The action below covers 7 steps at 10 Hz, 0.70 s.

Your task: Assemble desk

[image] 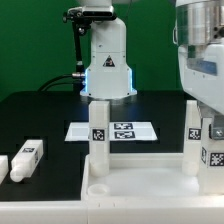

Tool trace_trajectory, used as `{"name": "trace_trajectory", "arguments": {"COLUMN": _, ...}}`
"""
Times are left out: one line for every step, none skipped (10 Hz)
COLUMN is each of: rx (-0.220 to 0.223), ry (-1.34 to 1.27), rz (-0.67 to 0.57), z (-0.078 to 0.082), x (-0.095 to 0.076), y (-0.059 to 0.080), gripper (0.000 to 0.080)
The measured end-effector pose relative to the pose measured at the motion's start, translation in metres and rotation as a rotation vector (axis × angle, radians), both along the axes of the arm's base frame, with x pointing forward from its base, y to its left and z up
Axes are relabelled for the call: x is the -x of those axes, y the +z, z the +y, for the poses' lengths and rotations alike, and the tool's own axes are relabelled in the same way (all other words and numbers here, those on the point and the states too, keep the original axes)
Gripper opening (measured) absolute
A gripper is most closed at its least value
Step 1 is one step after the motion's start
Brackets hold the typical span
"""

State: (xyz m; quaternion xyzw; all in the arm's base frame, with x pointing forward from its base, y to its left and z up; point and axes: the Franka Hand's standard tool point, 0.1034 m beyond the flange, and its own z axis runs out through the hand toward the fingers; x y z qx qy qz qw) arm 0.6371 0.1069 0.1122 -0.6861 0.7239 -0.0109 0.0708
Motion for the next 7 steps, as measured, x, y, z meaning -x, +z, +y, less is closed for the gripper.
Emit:
{"name": "trace_trajectory", "arguments": {"rx": -0.021, "ry": -0.067, "rz": 0.004, "z": -0.002, "x": 0.000, "y": 0.000, "gripper": 0.0288}}
{"name": "trace_trajectory", "arguments": {"rx": -0.023, "ry": -0.082, "rz": 0.006, "z": 0.000, "x": 0.000, "y": 0.000, "gripper": 0.0288}}
{"name": "trace_trajectory", "arguments": {"rx": -0.022, "ry": -0.074, "rz": 0.005, "z": 0.000, "x": 0.000, "y": 0.000, "gripper": 0.0288}}
{"name": "trace_trajectory", "arguments": {"rx": -0.005, "ry": 0.037, "rz": -0.004, "z": 0.000, "x": 0.000, "y": -0.001, "gripper": 0.0288}}
{"name": "trace_trajectory", "arguments": {"rx": 0.010, "ry": 0.192, "rz": -0.015, "z": 0.003, "x": 0.001, "y": -0.002, "gripper": 0.0472}}
{"name": "trace_trajectory", "arguments": {"rx": 0.021, "ry": 0.372, "rz": -0.023, "z": 0.008, "x": 0.002, "y": -0.002, "gripper": 0.0472}}
{"name": "trace_trajectory", "arguments": {"rx": 0.026, "ry": 0.547, "rz": -0.029, "z": 0.010, "x": 0.002, "y": -0.003, "gripper": 0.0622}}
